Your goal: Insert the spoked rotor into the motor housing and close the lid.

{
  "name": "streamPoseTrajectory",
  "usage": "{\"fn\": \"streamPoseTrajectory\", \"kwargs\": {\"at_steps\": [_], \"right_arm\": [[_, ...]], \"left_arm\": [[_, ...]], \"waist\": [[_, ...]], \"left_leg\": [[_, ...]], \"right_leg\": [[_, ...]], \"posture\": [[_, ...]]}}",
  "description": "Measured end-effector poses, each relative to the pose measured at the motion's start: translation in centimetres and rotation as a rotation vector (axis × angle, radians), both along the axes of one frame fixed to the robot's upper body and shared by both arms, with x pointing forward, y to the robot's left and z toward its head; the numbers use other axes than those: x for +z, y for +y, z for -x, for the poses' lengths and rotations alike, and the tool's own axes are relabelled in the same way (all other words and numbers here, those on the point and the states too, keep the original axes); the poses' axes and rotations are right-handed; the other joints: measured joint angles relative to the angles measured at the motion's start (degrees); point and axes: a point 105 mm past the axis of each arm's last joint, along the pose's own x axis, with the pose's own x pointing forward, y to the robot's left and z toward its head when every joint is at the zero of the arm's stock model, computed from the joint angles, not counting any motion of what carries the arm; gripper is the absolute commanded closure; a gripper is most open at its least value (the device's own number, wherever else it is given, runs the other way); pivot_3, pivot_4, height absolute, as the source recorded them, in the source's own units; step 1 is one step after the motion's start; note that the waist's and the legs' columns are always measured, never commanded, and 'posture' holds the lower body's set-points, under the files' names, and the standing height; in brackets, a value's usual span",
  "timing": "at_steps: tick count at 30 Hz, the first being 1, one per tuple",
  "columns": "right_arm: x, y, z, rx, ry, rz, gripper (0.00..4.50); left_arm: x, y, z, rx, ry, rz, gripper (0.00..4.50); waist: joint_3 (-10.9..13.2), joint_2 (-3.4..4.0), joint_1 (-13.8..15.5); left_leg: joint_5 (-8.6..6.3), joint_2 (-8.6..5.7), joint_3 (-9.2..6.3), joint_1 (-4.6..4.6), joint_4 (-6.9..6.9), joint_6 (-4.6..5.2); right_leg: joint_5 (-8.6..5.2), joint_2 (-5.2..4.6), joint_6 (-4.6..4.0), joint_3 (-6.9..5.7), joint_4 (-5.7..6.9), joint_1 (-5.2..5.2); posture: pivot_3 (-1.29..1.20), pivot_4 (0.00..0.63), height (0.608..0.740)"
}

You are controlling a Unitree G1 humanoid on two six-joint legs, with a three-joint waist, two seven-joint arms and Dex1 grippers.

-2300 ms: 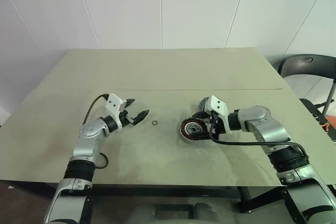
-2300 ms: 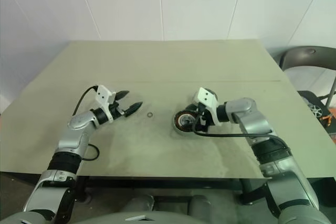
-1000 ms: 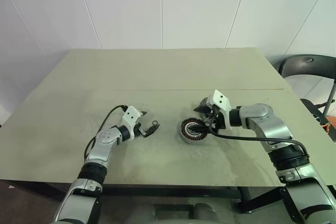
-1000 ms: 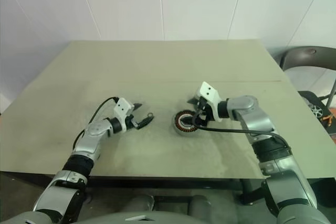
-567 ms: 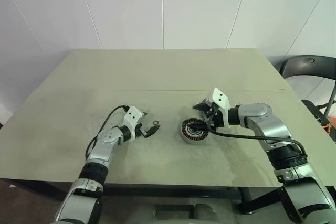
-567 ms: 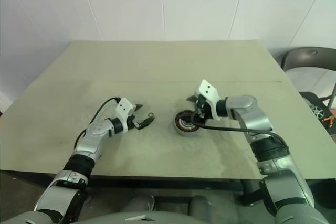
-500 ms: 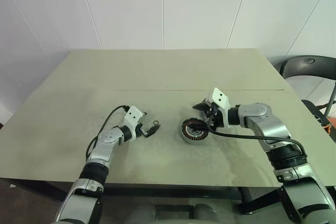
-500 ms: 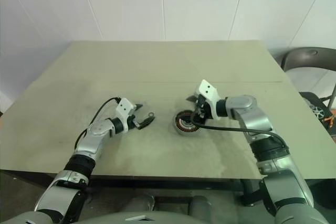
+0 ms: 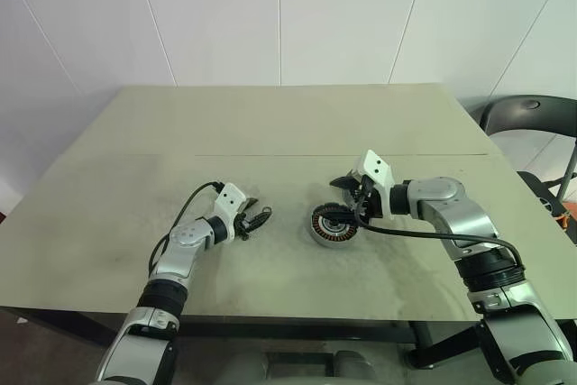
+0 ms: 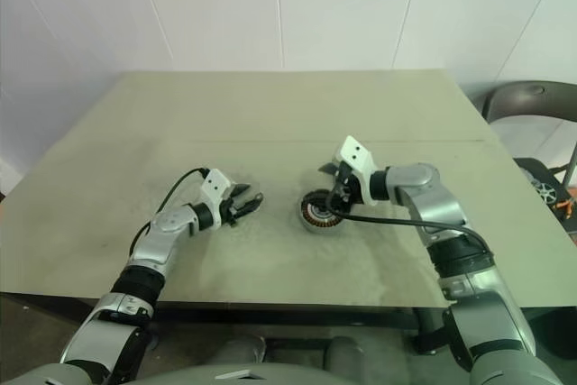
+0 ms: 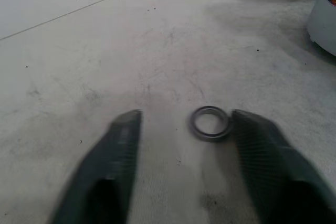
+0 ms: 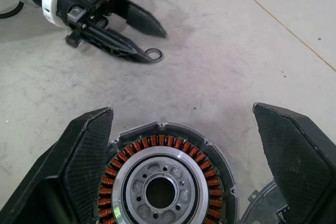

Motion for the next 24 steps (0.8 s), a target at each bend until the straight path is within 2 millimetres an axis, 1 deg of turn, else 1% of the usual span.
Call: {"fn": "streamPoseTrajectory", "kwargs": {"at_steps": [2,4,8,10,11,13,15,17,19,22,24], "right_arm": [[0.0,0.1,0.0,0.0,0.0,-0.002,0.0],[0.0,0.1,0.0,0.0,-0.001,-0.003,0.0],[0.1,0.1,0.1,0.001,0.007,-0.018,0.0],[0.5,0.2,0.6,0.022,0.015,-0.041,0.0],[0.6,0.3,0.9,0.036,0.02,-0.05,0.0],[0.7,-0.2,2.0,0.058,0.051,-0.067,0.0],[0.4,-1.4,2.7,0.044,0.089,-0.059,0.0],[-0.2,-3.4,3.6,0.003,0.129,-0.023,0.0],[-0.5,-4.7,4.1,-0.024,0.152,0.005,0.0],[-1.0,-6.5,5.1,-0.049,0.189,0.049,0.0],[-1.4,-7.4,5.6,-0.065,0.211,0.078,0.0]], "left_arm": [[0.0,0.0,0.0,-0.002,0.001,0.001,3.82],[0.0,-0.1,0.1,-0.004,0.001,0.004,4.43],[0.1,-0.2,0.1,0.001,0.0,0.019,4.47],[0.3,-0.2,0.1,0.008,0.007,0.067,4.47],[0.5,-0.5,0.3,0.0,0.013,0.098,4.47],[1.4,-1.7,0.6,-0.047,0.013,0.178,4.47],[2.7,-2.3,0.5,-0.09,-0.012,0.22,4.47],[4.2,-3.0,0.4,-0.147,-0.039,0.245,4.47],[5.1,-3.7,0.4,-0.199,-0.055,0.245,4.47],[6.0,-5.6,0.6,-0.311,-0.061,0.224,4.47],[6.1,-7.0,0.8,-0.392,-0.06,0.187,4.47]], "waist": [[0.0,0.0,0.0],[0.0,0.0,0.06],[0.0,0.0,0.05],[0.01,0.01,0.06],[0.01,0.0,0.07],[0.03,-0.01,0.21],[0.03,-0.01,0.06],[0.04,-0.02,0.04],[0.04,-0.02,0.02],[0.06,-0.05,0.01],[0.08,-0.06,-0.07]], "left_leg": [[0.0,0.0,0.0,0.0,-0.01,0.0],[0.0,0.0,-0.01,0.0,0.0,0.0],[0.0,0.0,0.0,-0.01,0.06,0.0],[0.0,0.0,-0.01,-0.07,0.04,0.0],[0.0,0.0,-0.03,-0.11,0.01,0.0],[-0.02,0.0,-0.09,-0.24,-0.01,0.03],[-0.07,0.0,-0.05,-0.27,-0.03,0.12],[-0.1,0.0,-0.02,-0.3,-0.05,0.16],[-0.11,0.0,0.01,-0.29,-0.06,0.18],[-0.12,0.0,0.07,-0.28,-0.04,0.2],[-0.13,0.0,0.13,-0.24,0.01,0.22]], "right_leg": [[0.0,0.0,0.0,0.0,-0.01,0.0],[0.0,0.0,0.0,0.0,-0.02,0.01],[0.0,0.0,-0.01,0.0,-0.02,0.03],[0.0,0.0,0.0,0.0,-0.04,-0.02],[0.0,0.0,0.0,-0.01,-0.08,-0.05],[0.03,-0.01,0.02,-0.07,-0.24,-0.07],[0.19,-0.01,-0.08,-0.07,-0.4,-0.06],[0.2,-0.01,-0.07,-0.07,-0.48,-0.05],[0.18,-0.01,-0.04,-0.07,-0.52,-0.04],[0.07,-0.01,0.12,-0.07,-0.59,0.02],[0.07,-0.01,0.12,-0.05,-0.64,0.06]], "posture": [[0.0,0.0,0.74],[0.0,0.0,0.74],[0.0,0.0,0.74],[0.0,0.0,0.74],[0.0,0.0,0.74],[0.0,0.0,0.74],[0.0,0.0,0.74],[0.0,0.0,0.74],[0.0,0.0,0.74],[0.0,0.0,0.74],[0.0,0.0,0.74]]}}
